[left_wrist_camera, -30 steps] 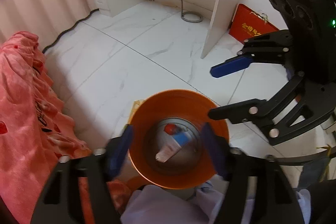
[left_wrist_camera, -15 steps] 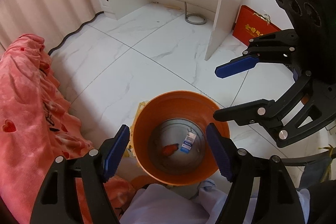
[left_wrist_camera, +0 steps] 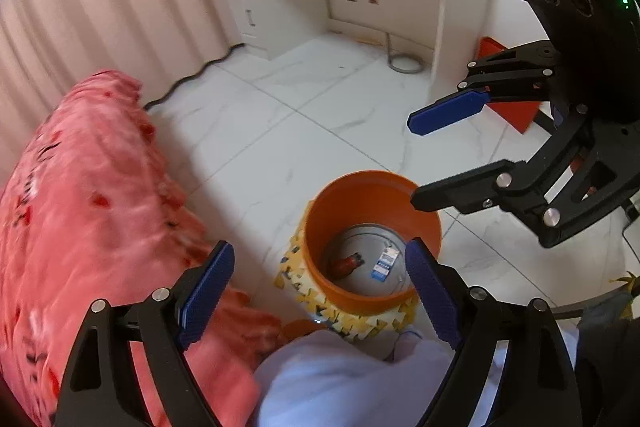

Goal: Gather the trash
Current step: 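Move both open tools back over the bed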

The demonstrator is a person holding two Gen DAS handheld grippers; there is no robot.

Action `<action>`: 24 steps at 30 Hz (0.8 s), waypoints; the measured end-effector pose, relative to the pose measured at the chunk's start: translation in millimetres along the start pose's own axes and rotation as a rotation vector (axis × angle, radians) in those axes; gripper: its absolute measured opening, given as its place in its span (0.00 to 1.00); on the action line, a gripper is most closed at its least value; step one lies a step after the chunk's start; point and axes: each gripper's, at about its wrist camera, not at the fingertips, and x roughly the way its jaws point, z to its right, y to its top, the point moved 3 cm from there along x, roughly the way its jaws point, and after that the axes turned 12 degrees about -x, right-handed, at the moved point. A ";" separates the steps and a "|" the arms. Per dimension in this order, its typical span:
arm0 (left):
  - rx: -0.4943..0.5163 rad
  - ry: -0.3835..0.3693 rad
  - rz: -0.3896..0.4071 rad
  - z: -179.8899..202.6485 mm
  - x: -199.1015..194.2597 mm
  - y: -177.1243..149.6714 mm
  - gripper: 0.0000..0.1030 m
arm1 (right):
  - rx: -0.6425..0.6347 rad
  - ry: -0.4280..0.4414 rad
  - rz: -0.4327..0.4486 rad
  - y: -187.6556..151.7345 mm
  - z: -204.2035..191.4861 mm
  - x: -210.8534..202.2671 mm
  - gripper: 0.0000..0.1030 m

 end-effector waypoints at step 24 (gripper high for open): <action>-0.495 0.391 0.057 -94.6 -178.3 -169.9 0.90 | -0.458 0.375 0.120 135.0 -254.6 22.1 0.62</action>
